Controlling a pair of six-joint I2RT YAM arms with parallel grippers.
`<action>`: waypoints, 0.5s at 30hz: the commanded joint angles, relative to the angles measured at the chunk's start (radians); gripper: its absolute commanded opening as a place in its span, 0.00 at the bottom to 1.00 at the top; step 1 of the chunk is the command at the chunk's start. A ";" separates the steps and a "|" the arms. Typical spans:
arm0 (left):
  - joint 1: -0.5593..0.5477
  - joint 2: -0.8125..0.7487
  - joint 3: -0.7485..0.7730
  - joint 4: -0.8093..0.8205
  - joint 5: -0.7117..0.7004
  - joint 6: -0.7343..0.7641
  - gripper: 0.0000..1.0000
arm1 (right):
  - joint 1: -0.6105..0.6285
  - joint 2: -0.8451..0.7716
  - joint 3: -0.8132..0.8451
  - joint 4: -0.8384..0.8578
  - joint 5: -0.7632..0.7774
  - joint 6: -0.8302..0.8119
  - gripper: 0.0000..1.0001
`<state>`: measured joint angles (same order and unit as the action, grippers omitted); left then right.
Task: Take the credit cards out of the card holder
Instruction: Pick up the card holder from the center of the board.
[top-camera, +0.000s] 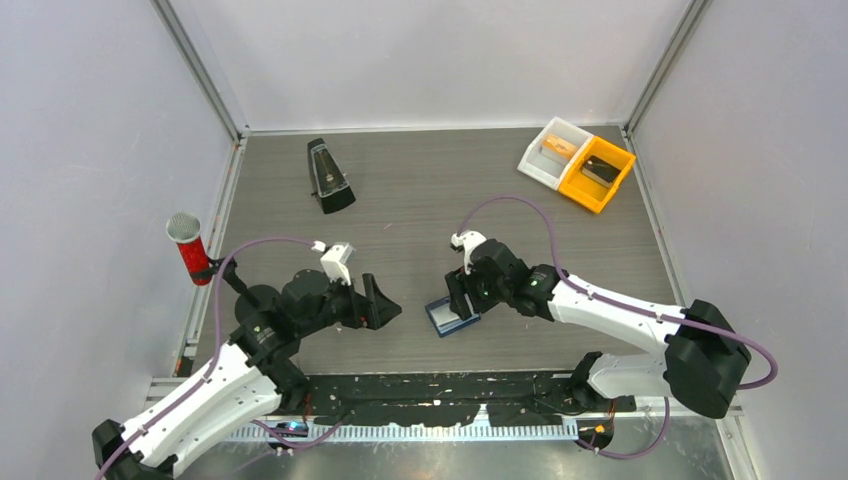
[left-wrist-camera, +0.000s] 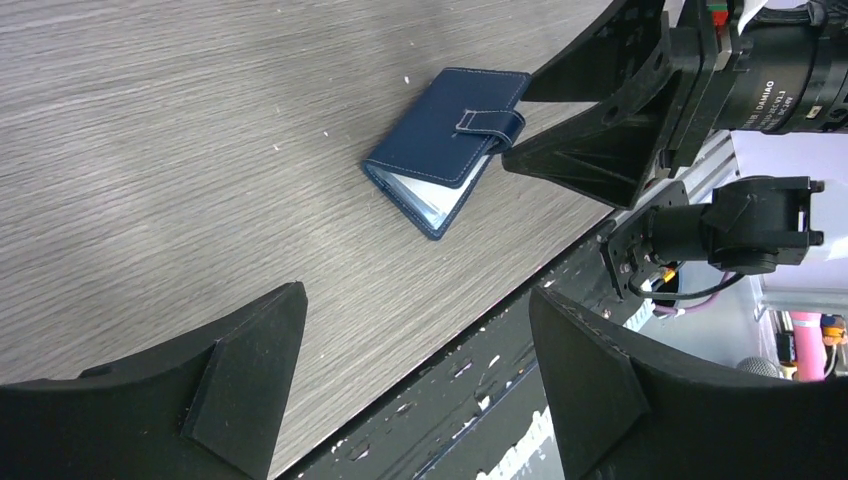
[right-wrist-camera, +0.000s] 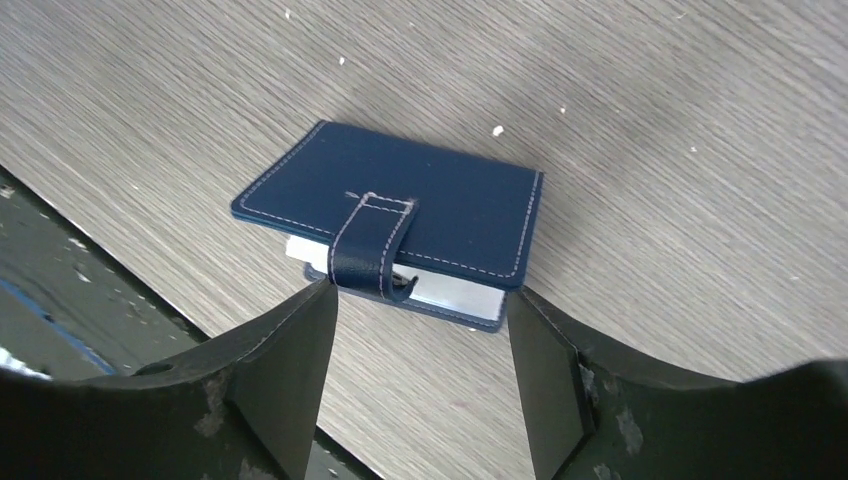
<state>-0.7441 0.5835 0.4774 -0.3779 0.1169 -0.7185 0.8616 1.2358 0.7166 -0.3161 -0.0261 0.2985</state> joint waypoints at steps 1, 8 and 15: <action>-0.003 -0.039 0.042 -0.061 -0.041 0.027 0.85 | -0.004 -0.004 0.059 -0.037 0.056 -0.158 0.71; -0.003 -0.049 0.038 -0.076 -0.008 0.024 0.86 | -0.001 0.087 0.143 -0.076 0.066 -0.259 0.80; -0.003 -0.097 0.036 -0.096 -0.010 0.031 0.86 | 0.043 0.201 0.214 -0.048 0.139 -0.328 0.82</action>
<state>-0.7441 0.5163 0.4862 -0.4690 0.1051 -0.7025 0.8814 1.3849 0.8566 -0.3870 0.0578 0.0448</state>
